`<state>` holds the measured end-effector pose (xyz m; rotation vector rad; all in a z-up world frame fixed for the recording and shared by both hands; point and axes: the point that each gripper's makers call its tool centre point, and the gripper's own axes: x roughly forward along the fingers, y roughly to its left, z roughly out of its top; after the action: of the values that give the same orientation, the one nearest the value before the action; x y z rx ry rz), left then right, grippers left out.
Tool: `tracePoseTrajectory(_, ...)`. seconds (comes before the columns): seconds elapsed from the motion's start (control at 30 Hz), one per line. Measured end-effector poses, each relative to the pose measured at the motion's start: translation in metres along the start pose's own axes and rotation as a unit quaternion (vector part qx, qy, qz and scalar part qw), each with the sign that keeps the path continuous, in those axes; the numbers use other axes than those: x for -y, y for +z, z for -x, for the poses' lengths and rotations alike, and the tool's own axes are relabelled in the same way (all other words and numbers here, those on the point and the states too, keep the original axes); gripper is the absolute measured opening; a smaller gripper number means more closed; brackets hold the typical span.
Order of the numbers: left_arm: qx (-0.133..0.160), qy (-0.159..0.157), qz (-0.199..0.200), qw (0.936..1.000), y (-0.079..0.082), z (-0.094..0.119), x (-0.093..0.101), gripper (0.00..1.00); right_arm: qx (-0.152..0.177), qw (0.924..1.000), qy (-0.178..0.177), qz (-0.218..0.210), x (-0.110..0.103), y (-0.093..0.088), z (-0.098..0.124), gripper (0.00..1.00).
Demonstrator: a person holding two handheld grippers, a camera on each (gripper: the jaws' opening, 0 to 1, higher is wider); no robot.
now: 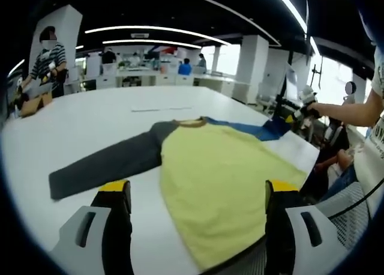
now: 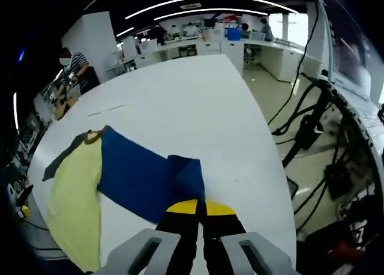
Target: Fold the garment on the visible template until the final outline fits inside the template.
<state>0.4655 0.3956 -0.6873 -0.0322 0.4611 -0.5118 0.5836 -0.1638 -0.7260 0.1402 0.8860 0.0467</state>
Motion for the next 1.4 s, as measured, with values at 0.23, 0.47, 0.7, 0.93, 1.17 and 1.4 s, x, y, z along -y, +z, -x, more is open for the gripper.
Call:
tracePoseTrajectory(0.23,-0.001,0.0,0.001,1.0,-0.002,0.001,-0.001,0.91,-0.018,0.9991,-0.037,-0.007,0.03,-0.012,0.002,0.0)
tracePoseTrajectory(0.47,-0.002,-0.002,0.0,1.0,-0.002,-0.001,0.0,0.93,-0.033,0.9976,-0.06,-0.013,0.049,-0.02,0.001,0.0)
tracePoseTrajectory(0.7,-0.004,-0.003,-0.004,1.0,-0.002,-0.001,0.001,0.94,-0.035,0.9973,-0.062,-0.02,0.054,-0.019,-0.002,0.0)
tracePoseTrajectory(0.93,-0.008,-0.004,-0.004,1.0,-0.002,0.0,0.004,0.97,-0.041,0.9976,-0.039,-0.04,0.04,-0.021,-0.005,0.0)
tracePoseTrajectory(1.17,-0.014,-0.007,-0.005,0.9999,-0.003,0.0,0.006,0.98,-0.043,0.9978,-0.01,-0.049,0.018,-0.019,-0.007,0.0)
tracePoseTrajectory(1.4,-0.017,-0.009,-0.007,0.9998,-0.003,0.0,0.009,0.98,-0.043,0.9981,0.011,-0.043,-0.009,-0.011,-0.008,0.0)
